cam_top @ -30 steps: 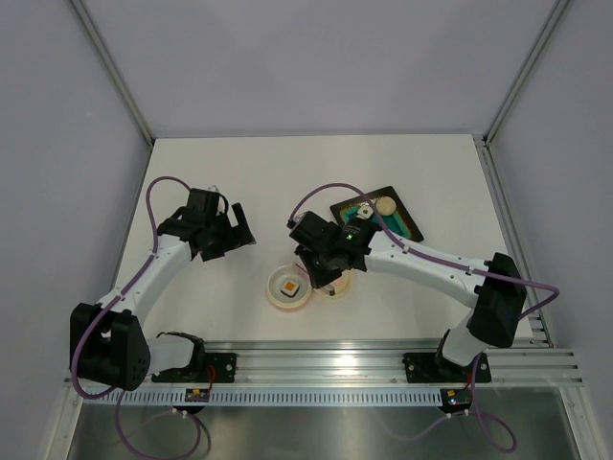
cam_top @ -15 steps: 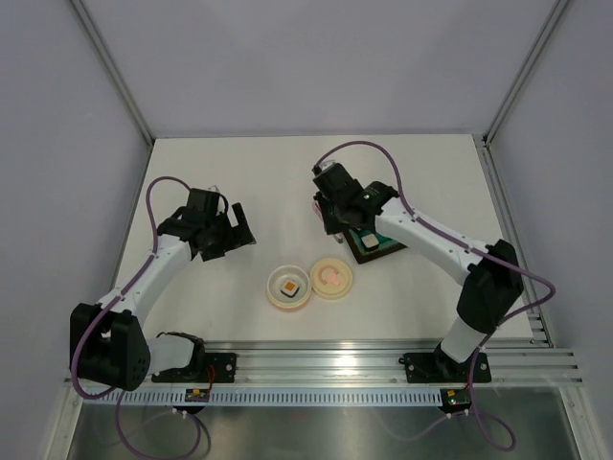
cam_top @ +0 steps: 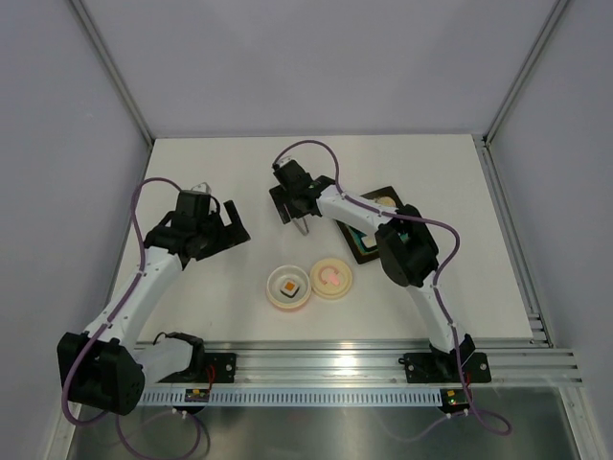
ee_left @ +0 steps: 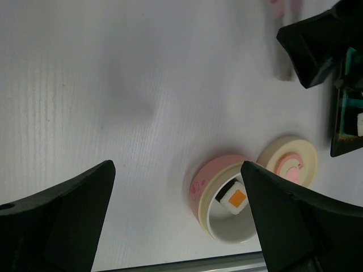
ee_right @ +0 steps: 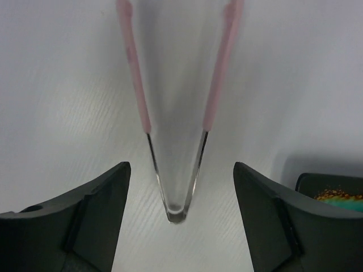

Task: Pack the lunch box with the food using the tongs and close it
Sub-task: Place the clamp at the center of the board, then pick up the box lid from the center of the board.

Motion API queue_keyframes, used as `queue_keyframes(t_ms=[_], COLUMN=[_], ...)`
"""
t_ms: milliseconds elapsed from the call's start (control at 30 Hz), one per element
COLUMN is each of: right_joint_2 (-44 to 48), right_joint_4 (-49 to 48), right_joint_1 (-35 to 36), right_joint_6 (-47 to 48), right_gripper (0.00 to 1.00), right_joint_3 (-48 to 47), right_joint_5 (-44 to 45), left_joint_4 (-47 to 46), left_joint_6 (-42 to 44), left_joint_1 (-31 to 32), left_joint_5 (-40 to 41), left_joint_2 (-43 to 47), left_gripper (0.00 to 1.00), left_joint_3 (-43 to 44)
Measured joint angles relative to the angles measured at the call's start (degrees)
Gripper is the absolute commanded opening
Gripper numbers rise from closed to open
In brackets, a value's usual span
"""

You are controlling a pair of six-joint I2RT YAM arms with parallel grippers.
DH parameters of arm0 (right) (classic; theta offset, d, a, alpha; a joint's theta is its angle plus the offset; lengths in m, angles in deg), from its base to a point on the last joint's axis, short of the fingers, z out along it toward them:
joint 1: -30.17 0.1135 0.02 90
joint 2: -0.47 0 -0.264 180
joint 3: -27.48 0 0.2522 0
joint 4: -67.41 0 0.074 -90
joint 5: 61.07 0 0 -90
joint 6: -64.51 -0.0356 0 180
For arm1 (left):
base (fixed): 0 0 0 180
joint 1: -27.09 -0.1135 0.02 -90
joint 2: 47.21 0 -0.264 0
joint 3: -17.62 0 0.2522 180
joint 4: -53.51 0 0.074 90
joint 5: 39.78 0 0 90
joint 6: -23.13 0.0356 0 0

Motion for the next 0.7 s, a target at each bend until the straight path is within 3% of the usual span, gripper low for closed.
queue_keyframes(t_ms=[100, 300, 467, 700], right_joint_2=[-1.7, 1.6, 17.2, 37.6], right_joint_4=[0.2, 0.5, 0.3, 1.5], right_joint_1=[0.0, 0.0, 0.0, -0.1], right_joint_6=[1.3, 1.9, -0.8, -10.1], right_gripper=[0.92, 0.93, 0.92, 0.83], right_joint_3=[-1.8, -1.5, 13.0, 31.6], right_joint_5=[0.0, 0.9, 0.4, -1.4], left_joint_4=[0.0, -0.2, -0.8, -2.7], left_joint_6=[0.0, -0.4, -0.2, -0.2], left_joint_1=[-0.2, -0.3, -0.3, -0.3], left_joint_5=[0.3, -0.1, -1.6, -3.9], left_joint_2=[1.7, 1.9, 1.6, -1.2], left_gripper=[0.98, 0.98, 0.98, 0.98], left_joint_3=[0.0, -0.3, -1.3, -2.9])
